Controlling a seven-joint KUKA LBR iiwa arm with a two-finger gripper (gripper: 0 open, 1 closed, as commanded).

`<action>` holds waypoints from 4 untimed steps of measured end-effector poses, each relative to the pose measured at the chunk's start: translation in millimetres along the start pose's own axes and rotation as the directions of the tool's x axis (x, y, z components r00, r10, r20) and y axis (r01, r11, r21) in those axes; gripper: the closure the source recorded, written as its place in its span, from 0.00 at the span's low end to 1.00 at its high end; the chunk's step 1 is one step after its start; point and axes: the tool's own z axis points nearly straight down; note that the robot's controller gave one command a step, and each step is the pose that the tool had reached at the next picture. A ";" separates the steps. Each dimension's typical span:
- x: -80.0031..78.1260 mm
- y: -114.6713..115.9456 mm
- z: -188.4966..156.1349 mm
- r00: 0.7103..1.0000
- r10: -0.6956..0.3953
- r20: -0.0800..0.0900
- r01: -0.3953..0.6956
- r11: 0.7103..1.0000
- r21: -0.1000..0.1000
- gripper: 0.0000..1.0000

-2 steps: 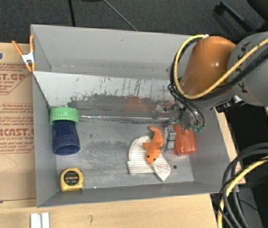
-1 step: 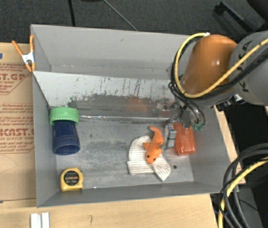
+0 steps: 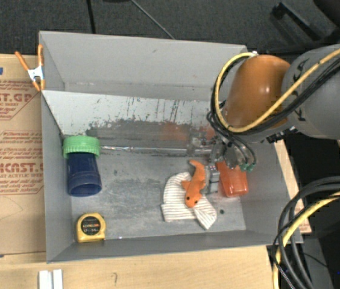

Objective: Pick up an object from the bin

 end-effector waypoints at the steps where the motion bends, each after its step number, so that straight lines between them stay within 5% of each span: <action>1: 1.3 -2.1 58.6 0.998 0.055 -0.003 -0.055 0.999 -0.002 0.00; 2: 4.4 -4.6 81.7 0.996 -0.094 0.003 0.094 0.996 -0.004 1.00; 3: 4.4 -4.6 81.7 0.996 -0.094 0.003 0.094 0.996 -0.004 1.00; 4: 28.7 10.8 -6.2 0.995 -0.097 -0.005 0.097 0.995 -0.002 1.00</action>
Offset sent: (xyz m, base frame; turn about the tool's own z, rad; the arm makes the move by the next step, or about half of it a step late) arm -0.0071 -0.0084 -0.0860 -0.0935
